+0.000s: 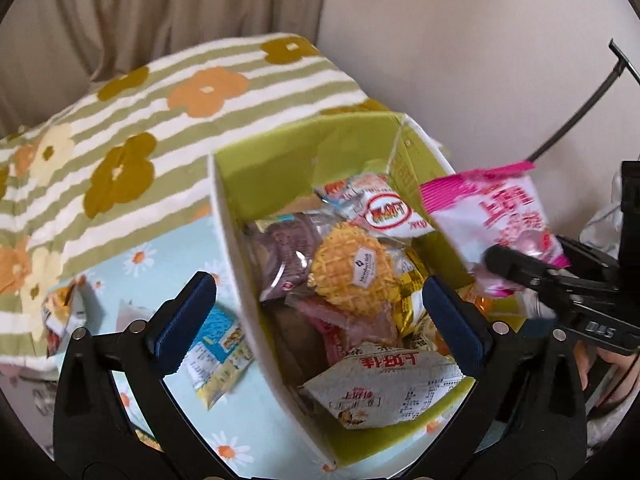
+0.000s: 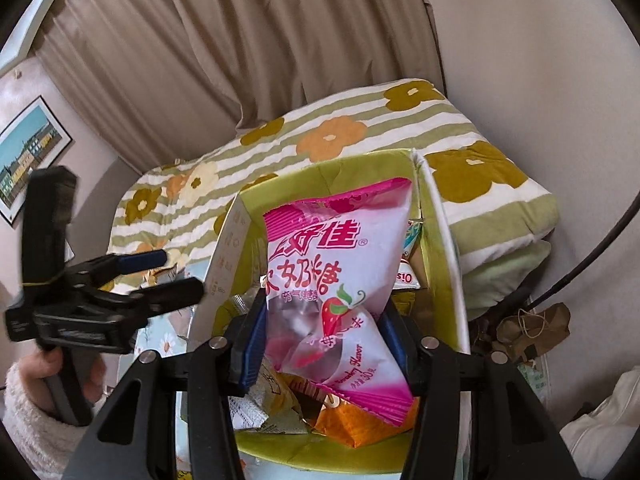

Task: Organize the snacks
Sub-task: 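Move both grippers back over the remaining snacks on the table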

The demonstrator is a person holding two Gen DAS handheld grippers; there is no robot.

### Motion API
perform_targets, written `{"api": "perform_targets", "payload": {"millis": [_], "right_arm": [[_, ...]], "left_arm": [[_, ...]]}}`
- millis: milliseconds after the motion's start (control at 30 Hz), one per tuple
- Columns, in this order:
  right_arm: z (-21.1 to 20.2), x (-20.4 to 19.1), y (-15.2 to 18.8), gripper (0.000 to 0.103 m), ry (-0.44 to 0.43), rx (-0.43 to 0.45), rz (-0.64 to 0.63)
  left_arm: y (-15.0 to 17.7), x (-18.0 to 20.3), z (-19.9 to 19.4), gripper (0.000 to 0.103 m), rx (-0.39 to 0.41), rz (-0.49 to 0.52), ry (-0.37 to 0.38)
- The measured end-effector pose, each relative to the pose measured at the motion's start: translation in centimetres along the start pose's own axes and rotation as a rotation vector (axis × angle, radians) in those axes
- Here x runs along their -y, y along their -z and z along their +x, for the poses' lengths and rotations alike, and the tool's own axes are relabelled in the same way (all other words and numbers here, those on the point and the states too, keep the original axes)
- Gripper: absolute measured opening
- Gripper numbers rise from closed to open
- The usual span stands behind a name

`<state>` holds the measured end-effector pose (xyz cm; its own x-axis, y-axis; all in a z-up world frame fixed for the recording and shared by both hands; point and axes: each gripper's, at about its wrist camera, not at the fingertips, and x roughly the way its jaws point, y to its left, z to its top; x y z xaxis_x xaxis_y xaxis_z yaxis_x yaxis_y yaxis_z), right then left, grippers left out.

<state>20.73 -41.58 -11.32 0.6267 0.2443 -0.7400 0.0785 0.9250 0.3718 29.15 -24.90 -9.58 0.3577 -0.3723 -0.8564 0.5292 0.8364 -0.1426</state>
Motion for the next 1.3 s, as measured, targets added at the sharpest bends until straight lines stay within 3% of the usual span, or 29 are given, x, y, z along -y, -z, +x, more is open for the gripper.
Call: {"api": "perform_targets", "payload": {"millis": [133,167,267,400,533,800,1133,1300], "right_arm": [[1.7,0.3,-0.5,0.049,0.002,-0.019,0.014],[2.1,0.3,-0.5,0.053,0.003,-0.022,0.010],[2.3,0.2,-0.7,0.103,-0.004,0.007,-0.007],[0.8,-0.7,-0.1,0.103,0.063,0.048,-0.106],[-0.4,-0.6,0.9,0.103,0.099,0.019,-0.134],[-3.4,-1.6,1.2,0.103,0.073,0.044,-0.192],[-4.4,-8.0,0.8,0.103,-0.094,0.112,-0.359],[-3.0,-12.2,1.4,0.103,-0.184,0.097,-0.433]], "left_arm": [[0.0,-0.8,-0.7,0.102,0.007,-0.018,-0.007],[0.1,-0.9,-0.8,0.102,0.008,-0.021,-0.013],[0.4,-1.3,-0.9,0.102,0.003,-0.032,-0.011],[1.2,-1.5,-1.0,0.102,0.004,-0.046,-0.010],[2.3,-2.3,-2.0,0.102,0.019,-0.082,-0.022],[6.6,-4.9,-6.2,0.102,0.093,-0.213,-0.082],[13.6,-9.3,-12.6,0.102,0.182,-0.414,-0.251],[17.3,-11.9,-14.4,0.102,0.196,-0.517,-0.317]]}}
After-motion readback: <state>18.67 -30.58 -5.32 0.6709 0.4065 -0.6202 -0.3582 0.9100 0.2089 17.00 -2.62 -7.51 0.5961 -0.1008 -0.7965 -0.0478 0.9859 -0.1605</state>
